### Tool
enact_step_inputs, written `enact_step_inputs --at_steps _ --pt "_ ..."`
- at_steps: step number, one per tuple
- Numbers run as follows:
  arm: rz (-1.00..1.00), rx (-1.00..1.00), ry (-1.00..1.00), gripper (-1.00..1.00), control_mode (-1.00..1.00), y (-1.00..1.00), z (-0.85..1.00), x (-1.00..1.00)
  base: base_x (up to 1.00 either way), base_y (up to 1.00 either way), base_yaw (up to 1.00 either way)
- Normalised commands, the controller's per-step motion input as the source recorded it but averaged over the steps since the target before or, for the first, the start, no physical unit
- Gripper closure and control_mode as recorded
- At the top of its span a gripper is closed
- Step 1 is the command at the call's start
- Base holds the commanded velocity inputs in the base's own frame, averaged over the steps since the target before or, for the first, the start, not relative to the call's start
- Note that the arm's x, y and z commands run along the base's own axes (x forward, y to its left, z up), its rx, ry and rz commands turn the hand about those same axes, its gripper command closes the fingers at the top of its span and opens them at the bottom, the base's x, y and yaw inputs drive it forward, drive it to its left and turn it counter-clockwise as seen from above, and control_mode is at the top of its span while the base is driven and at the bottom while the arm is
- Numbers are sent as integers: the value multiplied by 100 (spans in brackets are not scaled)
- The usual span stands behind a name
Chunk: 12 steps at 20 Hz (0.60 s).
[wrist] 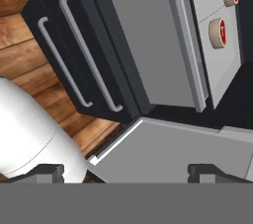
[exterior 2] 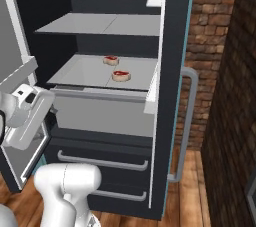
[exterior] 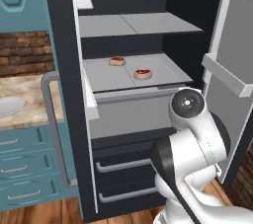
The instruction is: Place the steak on the counter behind the older steak on the same shelf of the fridge to maintain FIFO order. Close the fridge door when finished.
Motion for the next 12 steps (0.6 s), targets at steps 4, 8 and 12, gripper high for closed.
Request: enact_step_inputs --at_steps 4,8,12 --pt "0 0 0 -100 100 0 0 0 -9 0 0" --pt "0 0 0 -100 100 0 0 0 -11 0 0" --pt "0 0 -9 -100 -100 -5 -9 -21 -3 0 0"
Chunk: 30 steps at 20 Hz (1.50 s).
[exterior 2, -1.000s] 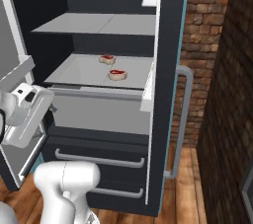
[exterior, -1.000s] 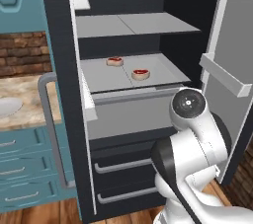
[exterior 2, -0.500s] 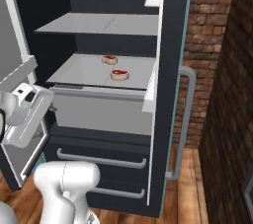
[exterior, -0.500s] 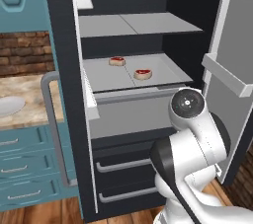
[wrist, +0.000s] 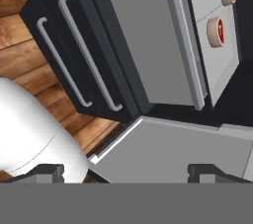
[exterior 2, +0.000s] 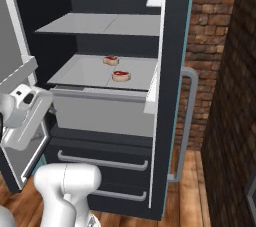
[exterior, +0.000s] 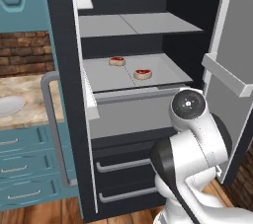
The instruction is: Place the steak on the counter behind the older steak on the same shelf of the fridge to maintain FIFO order. Close the fridge door when finished.
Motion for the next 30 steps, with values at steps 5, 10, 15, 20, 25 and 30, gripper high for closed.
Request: enact_step_inputs --at_steps 5,10,15,20,25,30 --pt "-7 15 -27 -100 -100 -70 -1 -52 0 0 0" --pt "-18 28 -25 -100 -100 -100 -2 -65 0 0 0" --pt "-21 37 -23 -100 -100 -100 -2 -57 0 0 0" --pt "-30 46 -29 -100 -100 -84 0 -54 0 0 0" --pt "-48 59 -26 -100 -100 -28 0 -40 0 0 0" --pt "-39 67 -8 -100 -100 -58 8 -14 0 0 0"
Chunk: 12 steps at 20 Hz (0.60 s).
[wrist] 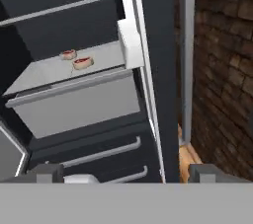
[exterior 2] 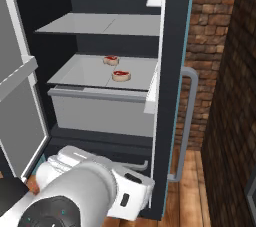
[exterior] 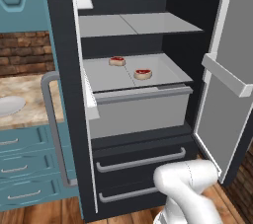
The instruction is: Place the steak on the counter behind the older steak on the same shelf of the fridge to maintain FIFO order. Close the fridge door when finished.
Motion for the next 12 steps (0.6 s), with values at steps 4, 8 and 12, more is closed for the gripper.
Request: enact_step_inputs --at_steps 4,8,12 --pt "-18 61 0 -100 -100 -49 4 8 0 0 0" --pt "0 42 16 -100 -100 -39 -16 9 0 0 0" --pt "-15 49 4 -100 -100 0 -16 66 0 0 0"
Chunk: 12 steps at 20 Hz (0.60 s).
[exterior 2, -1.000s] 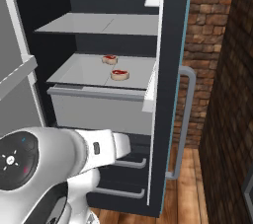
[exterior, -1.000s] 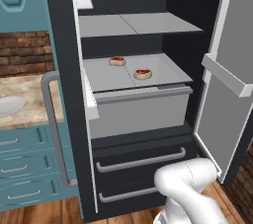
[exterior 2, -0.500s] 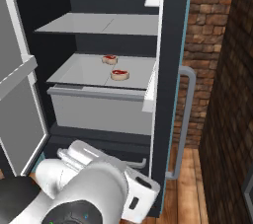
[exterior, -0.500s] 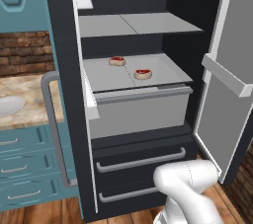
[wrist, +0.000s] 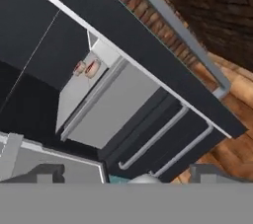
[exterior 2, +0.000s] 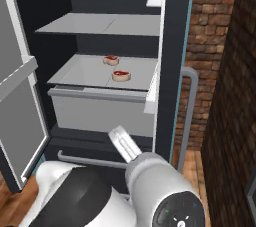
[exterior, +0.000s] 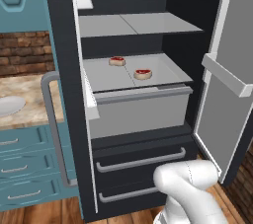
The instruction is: Place the steak on the counter behind the older steak on the same shelf of the fridge to maintain FIFO order. Close the fridge door when finished.
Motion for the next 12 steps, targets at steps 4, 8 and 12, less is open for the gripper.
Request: enact_step_inputs --at_steps 4,8,12 --pt "-22 41 0 -100 -100 0 -30 76 0 0 0" --pt "-13 34 0 -100 -100 -25 -11 54 0 0 0" --pt "-11 30 0 -100 -100 -45 -11 41 0 0 0"
